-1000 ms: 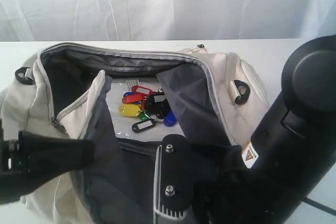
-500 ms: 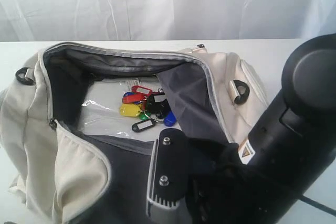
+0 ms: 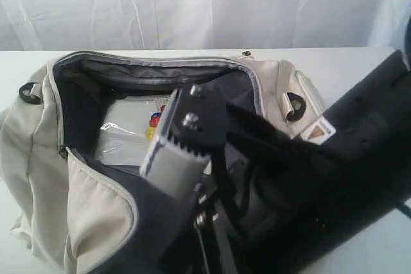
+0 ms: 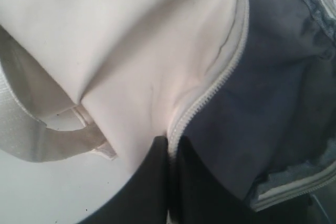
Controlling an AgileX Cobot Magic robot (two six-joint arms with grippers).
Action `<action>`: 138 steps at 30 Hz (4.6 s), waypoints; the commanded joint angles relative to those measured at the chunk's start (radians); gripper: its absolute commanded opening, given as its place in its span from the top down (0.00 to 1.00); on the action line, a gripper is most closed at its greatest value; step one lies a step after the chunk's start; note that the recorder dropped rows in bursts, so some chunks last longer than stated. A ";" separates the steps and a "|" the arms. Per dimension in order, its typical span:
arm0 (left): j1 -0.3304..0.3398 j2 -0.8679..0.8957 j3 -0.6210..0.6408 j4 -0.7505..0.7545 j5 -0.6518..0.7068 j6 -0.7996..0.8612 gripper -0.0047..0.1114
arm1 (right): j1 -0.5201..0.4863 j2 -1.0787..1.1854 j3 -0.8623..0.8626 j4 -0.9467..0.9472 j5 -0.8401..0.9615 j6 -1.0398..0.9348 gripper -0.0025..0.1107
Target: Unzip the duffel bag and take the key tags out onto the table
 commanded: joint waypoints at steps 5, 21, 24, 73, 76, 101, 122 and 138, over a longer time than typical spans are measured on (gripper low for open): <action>0.002 -0.009 0.005 0.016 -0.033 0.009 0.73 | 0.005 0.017 -0.008 -0.125 -0.360 0.073 0.51; 0.002 -0.017 -0.267 -0.009 -0.138 0.018 0.40 | 0.005 0.180 -0.008 -0.254 -0.437 0.135 0.59; 0.002 -0.017 -0.312 0.051 -0.013 0.013 0.40 | 0.005 0.206 -0.008 -0.228 -0.411 0.137 0.59; 0.002 -0.413 -0.439 -0.381 1.264 0.773 0.80 | 0.005 0.070 -0.008 -0.034 -1.059 -0.079 0.68; 0.002 -0.434 -0.400 -0.569 1.240 0.936 0.89 | 0.005 0.004 -0.008 -0.034 -1.038 -0.111 0.68; 0.002 -0.434 -0.238 -1.475 1.216 1.988 0.96 | 0.005 -0.274 -0.008 -0.095 -0.800 -0.114 0.70; 0.002 -0.434 -0.192 -1.477 1.179 1.962 0.96 | 0.005 -0.275 -0.006 -0.095 -0.747 -0.114 0.70; 0.000 -0.513 0.060 -1.588 1.088 1.962 0.96 | 0.005 -0.275 -0.006 -0.092 -0.710 -0.112 0.70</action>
